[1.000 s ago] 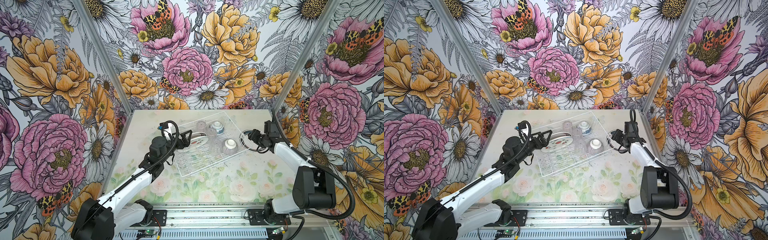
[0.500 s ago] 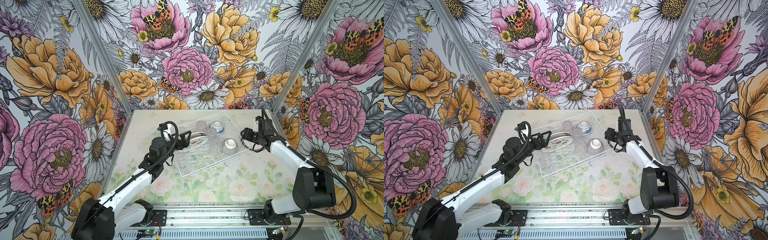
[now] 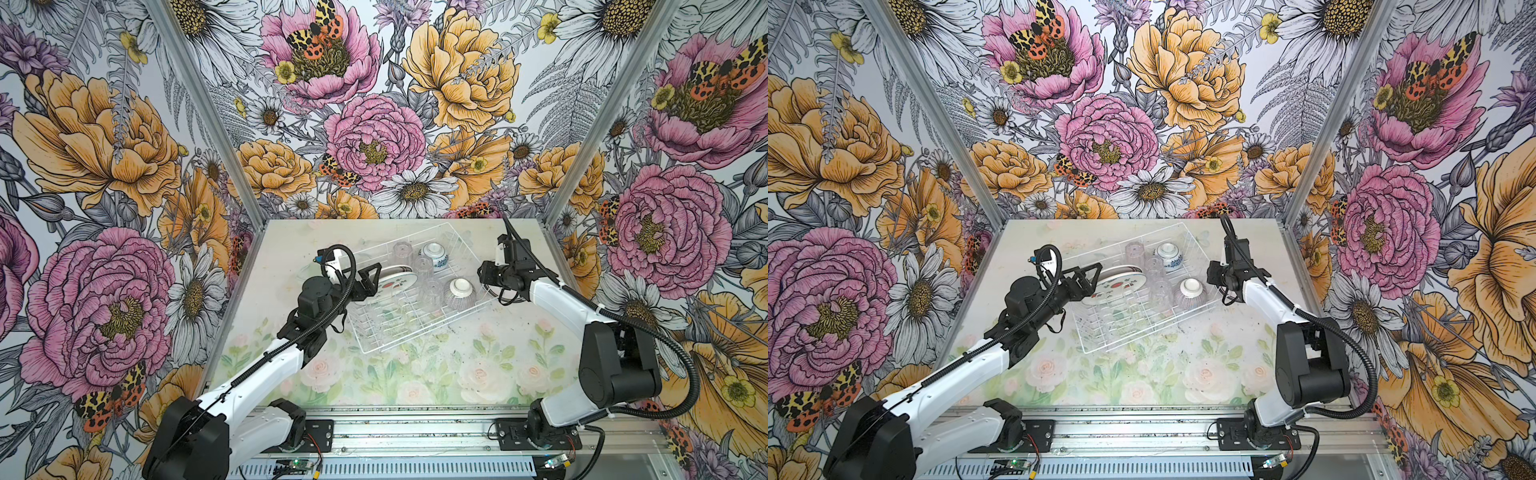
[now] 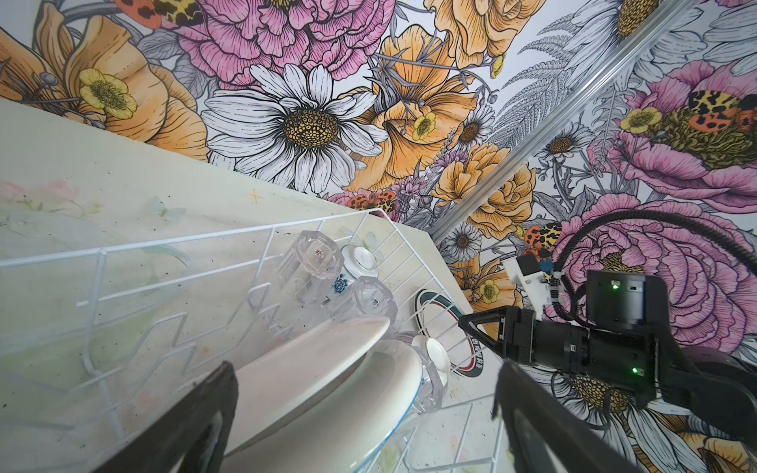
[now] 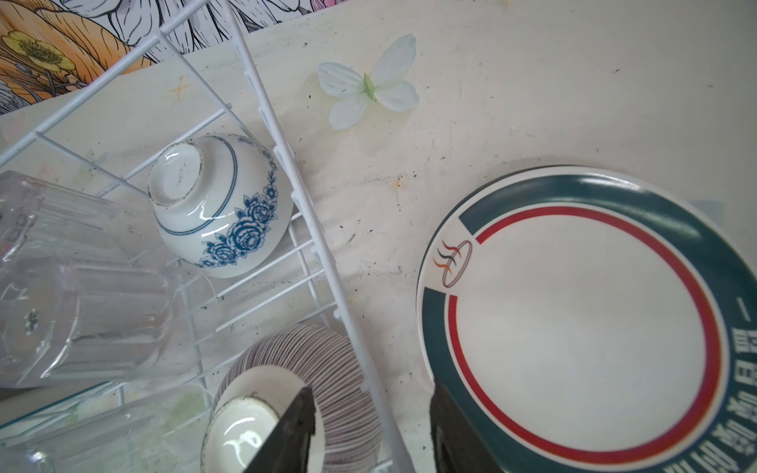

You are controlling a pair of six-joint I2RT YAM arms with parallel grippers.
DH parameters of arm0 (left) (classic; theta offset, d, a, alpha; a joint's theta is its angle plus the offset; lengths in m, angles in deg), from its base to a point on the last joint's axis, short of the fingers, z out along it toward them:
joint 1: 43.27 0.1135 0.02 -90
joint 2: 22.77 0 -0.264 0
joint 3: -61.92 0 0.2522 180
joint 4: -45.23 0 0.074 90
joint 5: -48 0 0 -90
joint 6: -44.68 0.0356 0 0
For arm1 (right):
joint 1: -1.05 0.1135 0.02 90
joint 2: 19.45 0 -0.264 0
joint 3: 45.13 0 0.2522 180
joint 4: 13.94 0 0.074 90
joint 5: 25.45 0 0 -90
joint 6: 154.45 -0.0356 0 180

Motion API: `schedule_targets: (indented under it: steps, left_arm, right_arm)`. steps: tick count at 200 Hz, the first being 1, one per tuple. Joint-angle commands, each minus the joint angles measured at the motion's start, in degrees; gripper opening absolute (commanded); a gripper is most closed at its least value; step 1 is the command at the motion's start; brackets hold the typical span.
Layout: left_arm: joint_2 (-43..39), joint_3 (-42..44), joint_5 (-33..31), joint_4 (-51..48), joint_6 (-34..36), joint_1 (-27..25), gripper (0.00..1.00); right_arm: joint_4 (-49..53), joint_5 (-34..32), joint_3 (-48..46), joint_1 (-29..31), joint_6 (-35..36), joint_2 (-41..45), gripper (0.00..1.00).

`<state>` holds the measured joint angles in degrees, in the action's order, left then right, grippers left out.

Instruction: Unload the mixed dishes from the dish rack

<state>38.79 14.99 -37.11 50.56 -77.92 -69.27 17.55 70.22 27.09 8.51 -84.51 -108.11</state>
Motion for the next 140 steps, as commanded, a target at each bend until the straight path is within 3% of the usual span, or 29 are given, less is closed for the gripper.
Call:
schedule_targets:
  steps: [1, 58, 108, 140]
  left_arm:
    - [-0.9, 0.8, 0.0, 1.5, 1.5, 0.3, 0.99]
    - [-1.4, 1.3, -0.5, 1.5, 1.7, 0.3, 0.99]
    - [-1.8, 1.4, -0.7, 1.3, 1.9, 0.3, 0.98]
    - [-2.1, 1.7, -0.9, 1.2, 1.9, 0.3, 0.99]
  right_arm:
    - [0.3, -0.1, 1.4, 1.6, 0.1, -1.3, 0.44]
    - [0.2, -1.5, 1.0, 2.7, -1.2, -2.7, 0.39]
    - [0.2, -1.1, 0.7, 3.8, -3.0, -3.3, 0.29]
    - [0.1, -2.9, -0.7, 4.4, -7.7, -3.1, 0.18]
